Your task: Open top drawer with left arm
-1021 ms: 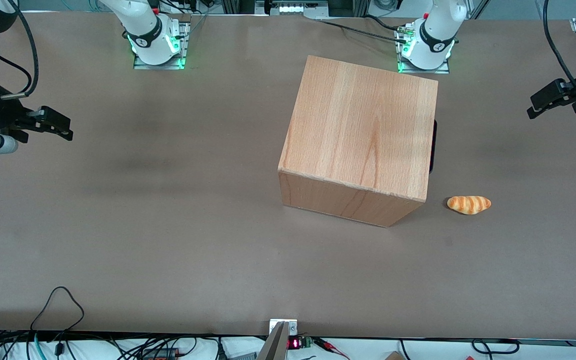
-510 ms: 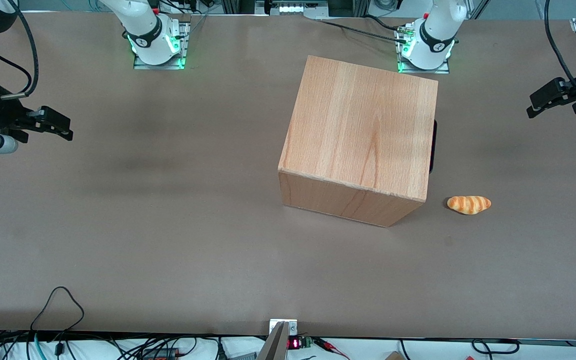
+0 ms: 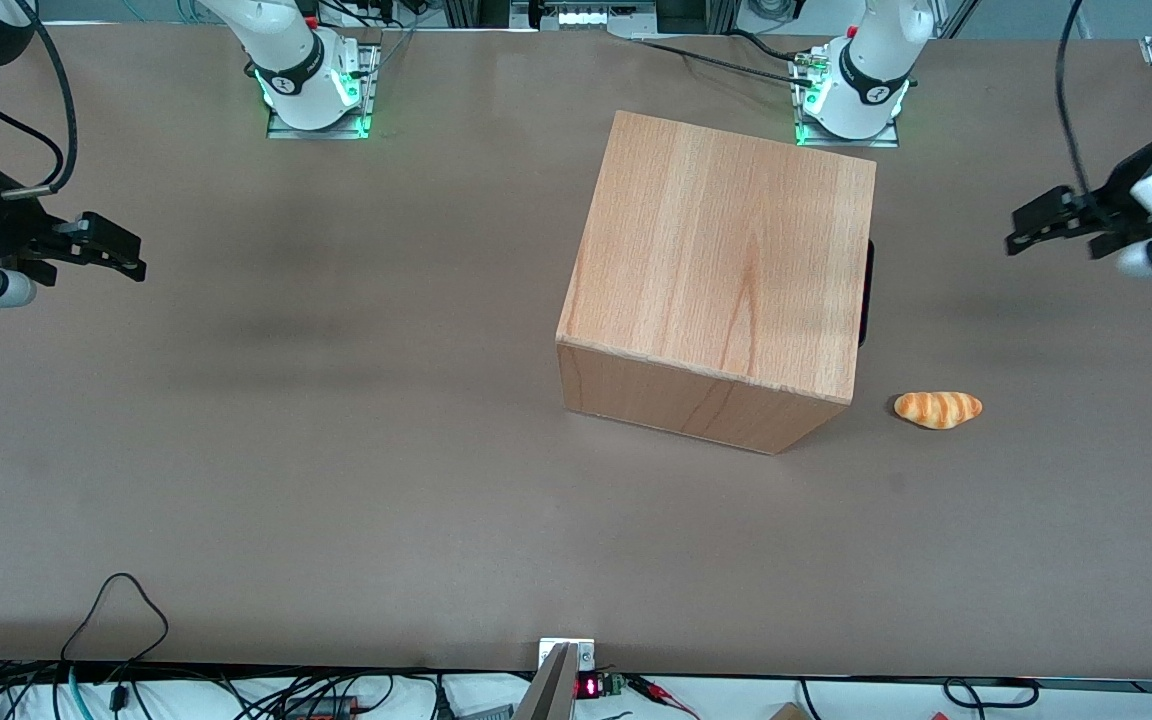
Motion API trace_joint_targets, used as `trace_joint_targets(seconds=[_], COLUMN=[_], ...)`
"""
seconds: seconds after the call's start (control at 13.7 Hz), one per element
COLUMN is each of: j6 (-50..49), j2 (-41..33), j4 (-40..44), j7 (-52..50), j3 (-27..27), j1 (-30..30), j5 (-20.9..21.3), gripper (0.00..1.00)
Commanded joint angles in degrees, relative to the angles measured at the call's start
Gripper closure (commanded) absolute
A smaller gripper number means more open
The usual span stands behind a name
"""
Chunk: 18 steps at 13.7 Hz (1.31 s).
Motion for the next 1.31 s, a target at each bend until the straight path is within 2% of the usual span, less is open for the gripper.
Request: trace_joint_targets(seconds=[0.0,0.22,0.8,1.02,1.24], j6=[4.2,7.0,11.2,12.1,12.5], j2=[0.0,0.9,3.8,5.0,6.1], j4=[-4.5,-7.7,-10.4,-11.7,-12.1], j7=[8.9,14.2,16.2,16.1,15.5], j3=[0.2,0.0,-1.2,-1.2,-1.2], j1=[-0.1,-0.1,-0.3,-0.3,-0.2], j5=[-4.0,-6.5,-6.7,-11.1,-13.8], gripper=[0.00,0.00,0.00,0.00,0.00])
